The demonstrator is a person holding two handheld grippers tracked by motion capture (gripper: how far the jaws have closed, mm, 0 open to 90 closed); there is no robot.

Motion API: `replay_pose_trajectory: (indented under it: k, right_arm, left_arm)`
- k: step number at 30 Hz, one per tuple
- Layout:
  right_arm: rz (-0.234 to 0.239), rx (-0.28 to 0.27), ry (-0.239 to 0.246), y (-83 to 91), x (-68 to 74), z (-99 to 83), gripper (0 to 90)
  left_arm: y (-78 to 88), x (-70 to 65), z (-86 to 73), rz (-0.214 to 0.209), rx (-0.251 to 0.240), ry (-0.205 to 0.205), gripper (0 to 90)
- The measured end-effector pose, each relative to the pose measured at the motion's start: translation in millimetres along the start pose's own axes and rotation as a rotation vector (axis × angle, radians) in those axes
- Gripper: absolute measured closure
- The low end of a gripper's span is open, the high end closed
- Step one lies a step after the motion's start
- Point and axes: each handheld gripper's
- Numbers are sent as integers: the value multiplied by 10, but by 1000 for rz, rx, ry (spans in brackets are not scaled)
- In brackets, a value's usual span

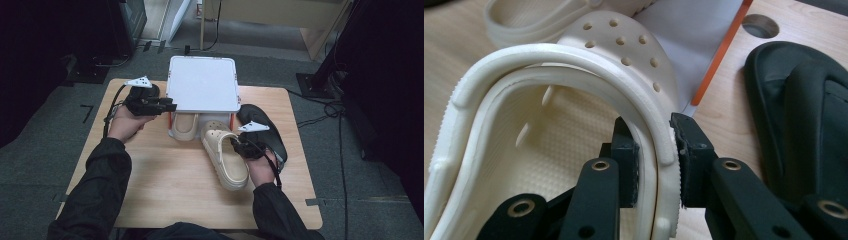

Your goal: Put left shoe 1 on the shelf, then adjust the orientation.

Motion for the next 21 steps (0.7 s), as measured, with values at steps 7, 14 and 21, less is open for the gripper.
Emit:
replay_pose_trajectory:
  k: [7, 14, 21]
  right_arm:
    - [-23, 5, -23, -99, -4, 63, 742]
    - [-71, -3, -56, -239, 13, 117, 739]
    - [-94, -16, -55, -307, 58, 166, 731]
  left_arm:
    - [1, -3, -2, 1, -1, 1, 612]
    - [-1, 5, -4, -2, -3, 1, 615]
    - [0, 0, 8, 5, 5, 9, 619]
Point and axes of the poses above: each handheld gripper's, and its own axes: y roughly backward along the jaws, z roughly out of its top, x roughly to its left, and after that the axes turned 1 degree about -x, right-handed
